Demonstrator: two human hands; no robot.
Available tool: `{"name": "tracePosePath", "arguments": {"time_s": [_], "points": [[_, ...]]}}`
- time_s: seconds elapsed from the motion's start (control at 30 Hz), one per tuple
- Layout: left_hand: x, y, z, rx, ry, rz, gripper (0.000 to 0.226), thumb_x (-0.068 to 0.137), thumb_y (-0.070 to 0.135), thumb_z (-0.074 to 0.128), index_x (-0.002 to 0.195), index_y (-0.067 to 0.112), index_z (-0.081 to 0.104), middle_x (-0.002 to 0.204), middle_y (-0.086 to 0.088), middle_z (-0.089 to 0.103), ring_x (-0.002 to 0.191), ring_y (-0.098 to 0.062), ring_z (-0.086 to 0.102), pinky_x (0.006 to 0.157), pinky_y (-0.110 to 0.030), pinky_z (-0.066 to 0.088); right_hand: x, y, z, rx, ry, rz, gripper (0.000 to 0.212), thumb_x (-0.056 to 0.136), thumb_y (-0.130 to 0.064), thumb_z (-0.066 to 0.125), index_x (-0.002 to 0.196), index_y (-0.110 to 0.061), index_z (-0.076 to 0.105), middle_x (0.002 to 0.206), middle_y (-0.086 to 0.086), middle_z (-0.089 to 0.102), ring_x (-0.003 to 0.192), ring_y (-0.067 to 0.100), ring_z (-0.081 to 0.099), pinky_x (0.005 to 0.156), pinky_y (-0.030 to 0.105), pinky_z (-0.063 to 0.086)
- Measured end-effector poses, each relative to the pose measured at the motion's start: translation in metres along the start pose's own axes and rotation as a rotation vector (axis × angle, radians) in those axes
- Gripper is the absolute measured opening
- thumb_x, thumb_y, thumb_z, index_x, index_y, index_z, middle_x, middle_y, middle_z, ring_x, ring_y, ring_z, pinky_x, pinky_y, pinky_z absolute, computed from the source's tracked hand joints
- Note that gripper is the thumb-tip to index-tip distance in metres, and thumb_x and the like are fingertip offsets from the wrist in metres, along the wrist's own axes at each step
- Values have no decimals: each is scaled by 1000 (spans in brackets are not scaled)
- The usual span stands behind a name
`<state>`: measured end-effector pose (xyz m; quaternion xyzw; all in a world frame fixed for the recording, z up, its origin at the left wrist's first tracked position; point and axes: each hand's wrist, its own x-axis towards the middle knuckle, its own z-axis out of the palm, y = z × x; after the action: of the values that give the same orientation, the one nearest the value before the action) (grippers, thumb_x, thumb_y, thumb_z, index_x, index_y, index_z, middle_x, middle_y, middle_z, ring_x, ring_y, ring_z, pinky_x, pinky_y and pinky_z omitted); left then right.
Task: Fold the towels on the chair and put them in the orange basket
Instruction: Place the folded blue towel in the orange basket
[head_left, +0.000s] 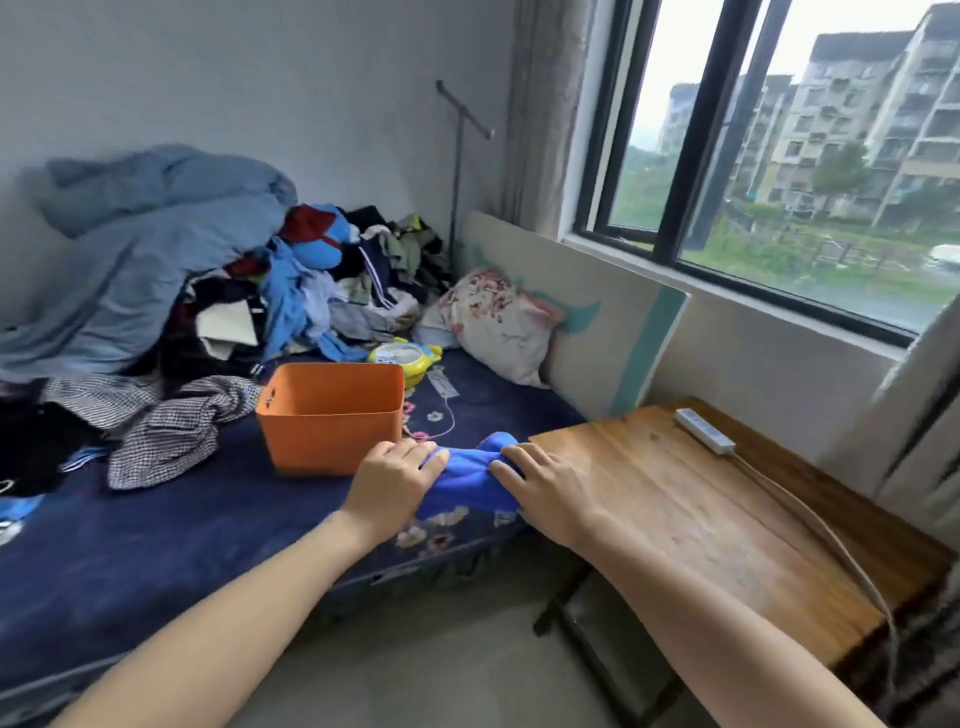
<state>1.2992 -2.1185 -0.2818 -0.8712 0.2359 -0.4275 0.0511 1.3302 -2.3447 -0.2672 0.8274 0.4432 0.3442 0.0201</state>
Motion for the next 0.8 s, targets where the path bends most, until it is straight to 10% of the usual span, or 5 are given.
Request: {"name": "tracePosePath", "arguments": {"time_s": [0.23,0.5,0.8], "points": [[-80,-112,-28,111,-68,-155,26,73,8,41,97,14,48,80,-3,71,60,-21,65,49,-26,50,117,-77,59,143,-1,-170,53,55,-14,77,101,-12,52,90,9,66,75,26,64,55,28,54],[-155,-238,-41,157,-135,-237,30,70,6,38,97,13,47,82,-3,72,61,-21,66,51,-24,50,231,-168,122,223,53,-202,33,69,-13,41,102,-12,46,86,7,65,70,25,63,52,29,52],[-166,-270,8,64,-234,-330,33,68,8,37,98,14,48,83,-1,71,61,-19,65,50,-25,50,265,-151,168,244,-45,-276,63,43,-11,76,100,-14,49,88,5,66,74,22,64,55,26,51]]}}
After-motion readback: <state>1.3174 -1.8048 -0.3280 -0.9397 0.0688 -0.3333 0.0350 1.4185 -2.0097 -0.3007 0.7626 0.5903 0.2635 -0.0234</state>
